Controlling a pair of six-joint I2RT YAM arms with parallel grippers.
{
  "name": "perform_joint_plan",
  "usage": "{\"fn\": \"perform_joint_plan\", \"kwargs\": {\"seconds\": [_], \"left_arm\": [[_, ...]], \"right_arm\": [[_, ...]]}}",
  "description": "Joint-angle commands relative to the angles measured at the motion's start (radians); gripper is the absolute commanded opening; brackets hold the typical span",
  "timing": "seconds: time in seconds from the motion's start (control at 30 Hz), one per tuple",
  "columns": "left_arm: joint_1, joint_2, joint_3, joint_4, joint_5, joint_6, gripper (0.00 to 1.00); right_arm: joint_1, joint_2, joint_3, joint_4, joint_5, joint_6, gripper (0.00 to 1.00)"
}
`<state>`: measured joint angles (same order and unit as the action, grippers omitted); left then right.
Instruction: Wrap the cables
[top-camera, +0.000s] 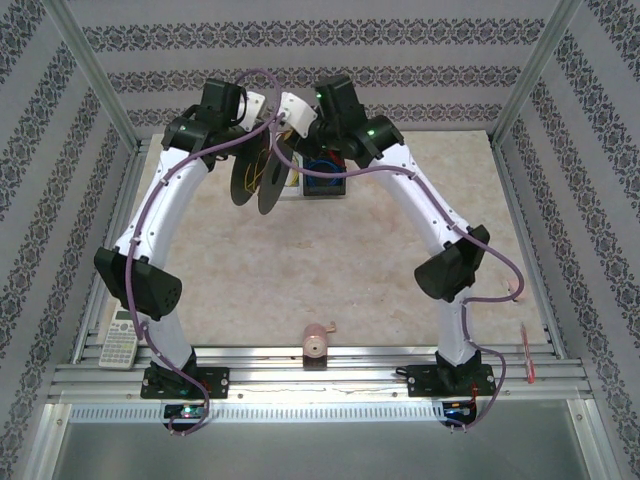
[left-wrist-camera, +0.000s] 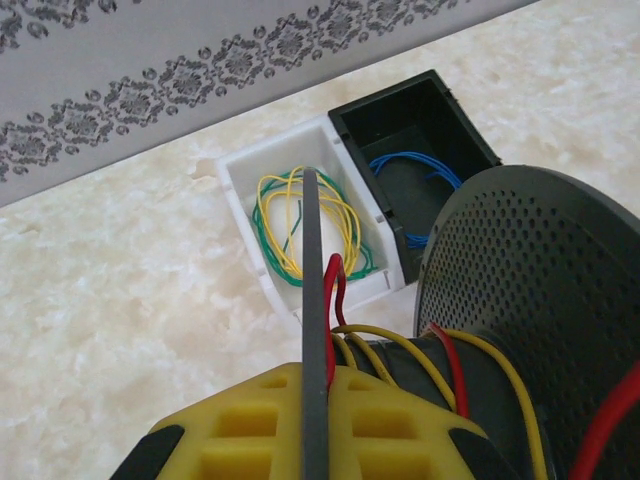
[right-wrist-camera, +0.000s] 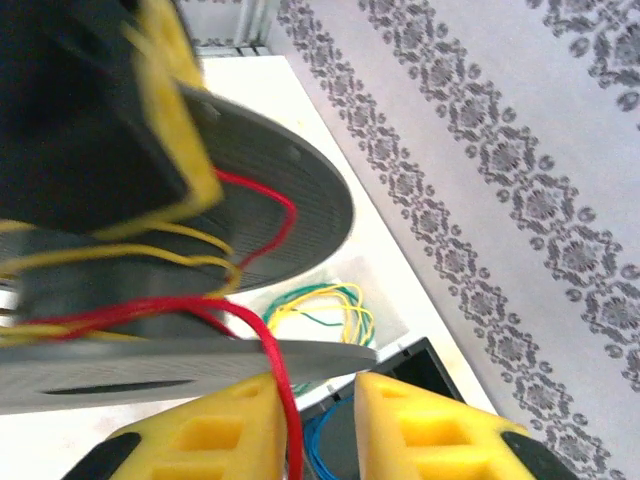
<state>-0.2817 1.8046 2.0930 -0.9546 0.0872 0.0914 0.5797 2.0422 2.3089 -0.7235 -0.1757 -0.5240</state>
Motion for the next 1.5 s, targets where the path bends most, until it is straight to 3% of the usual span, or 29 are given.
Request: {"fn": "perform_joint_plan", "kwargs": {"seconds": [0.0, 0.27, 0.43, 0.7, 0.8, 0.93, 1.03, 1.3, 1.47], "left_arm": [[-0.009, -0.033, 0.096, -0.128, 0.046, 0.067, 0.0], [-0.009, -0.05, 0.128, -0.149, 0.102, 0.083, 0.0], [-0.008, -0.074, 0.128, -0.161, 0.199, 0.13, 0.0], [-0.008, -0.094, 0.137, -0.171, 0.224, 0.152, 0.0], [-0.008, -0.098, 0.143, -0.174, 0.23, 0.156, 0.0], [-0.008, -0.098, 0.158, -0.18, 0.243, 0.157, 0.0], [-0.008, -0.097, 0.167, -0.186, 0.249, 0.162, 0.0], [-0.009, -0.099, 0.18, -0.198, 0.249, 0.171, 0.0], [-0.008, -0.098, 0.185, -0.196, 0.249, 0.172, 0.0]], "right_arm": [[-0.045, -0.092, -0.102, 0.166, 0.017, 0.047, 0.29], [-0.106, -0.183, -0.299, 0.252, -0.043, 0.084, 0.3], [-0.156, -0.237, -0.446, 0.331, -0.084, 0.115, 0.33], [-0.235, -0.257, -0.578, 0.395, -0.135, 0.142, 0.38], [-0.262, -0.25, -0.607, 0.406, -0.155, 0.149, 0.42], [-0.289, -0.24, -0.642, 0.421, -0.185, 0.157, 0.58], [-0.304, -0.231, -0.665, 0.436, -0.193, 0.16, 0.64], [-0.335, -0.226, -0.717, 0.47, -0.22, 0.173, 0.65], [-0.352, -0.235, -0.755, 0.474, -0.232, 0.172, 0.59]]}}
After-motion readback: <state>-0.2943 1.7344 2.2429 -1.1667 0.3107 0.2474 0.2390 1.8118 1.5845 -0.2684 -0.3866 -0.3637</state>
